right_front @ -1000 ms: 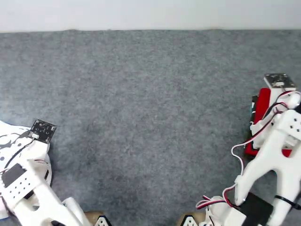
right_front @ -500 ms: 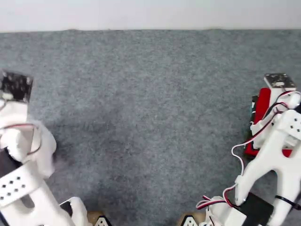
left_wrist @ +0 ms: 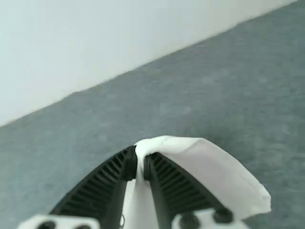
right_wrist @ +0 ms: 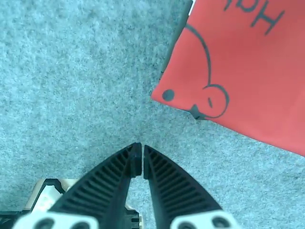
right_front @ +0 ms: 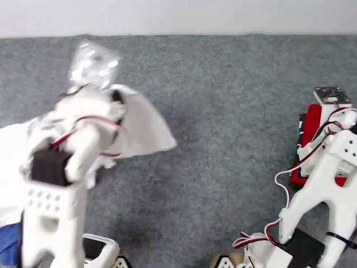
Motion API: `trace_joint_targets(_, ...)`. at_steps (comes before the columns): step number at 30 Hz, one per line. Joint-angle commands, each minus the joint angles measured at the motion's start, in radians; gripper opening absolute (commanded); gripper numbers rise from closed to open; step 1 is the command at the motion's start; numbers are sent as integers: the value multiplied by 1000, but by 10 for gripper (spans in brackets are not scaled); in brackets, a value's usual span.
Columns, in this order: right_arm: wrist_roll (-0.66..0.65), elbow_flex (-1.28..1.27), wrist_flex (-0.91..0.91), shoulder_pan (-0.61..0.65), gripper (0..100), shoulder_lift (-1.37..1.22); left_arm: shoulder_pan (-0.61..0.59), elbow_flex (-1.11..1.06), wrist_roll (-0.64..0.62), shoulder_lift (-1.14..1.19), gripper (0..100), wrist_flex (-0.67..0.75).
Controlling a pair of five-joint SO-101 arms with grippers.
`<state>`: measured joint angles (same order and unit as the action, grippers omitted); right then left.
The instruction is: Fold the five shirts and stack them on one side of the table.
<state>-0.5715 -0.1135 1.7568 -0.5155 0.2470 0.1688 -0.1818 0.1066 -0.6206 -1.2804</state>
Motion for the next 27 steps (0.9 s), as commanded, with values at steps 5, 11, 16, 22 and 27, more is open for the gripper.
trace_joint_targets(5, 9, 5, 39, 8, 9, 47, 278, 318, -34, 400, 14, 34)
trace_joint_targets(11, 9, 5, 39, 4, 9, 47, 417, 533, -34, 677, 14, 25)
trace_joint_targets(16, 8, 5, 39, 8, 9, 47, 422, 610, -32, 787, 50, -75)
trace_joint_targets(22, 9, 5, 39, 50, 9, 45, 393, 736, -55, 792, 181, -275)
trace_joint_targets(27, 11, 5, 39, 173, 9, 45, 311, 854, -54, 792, 181, -379)
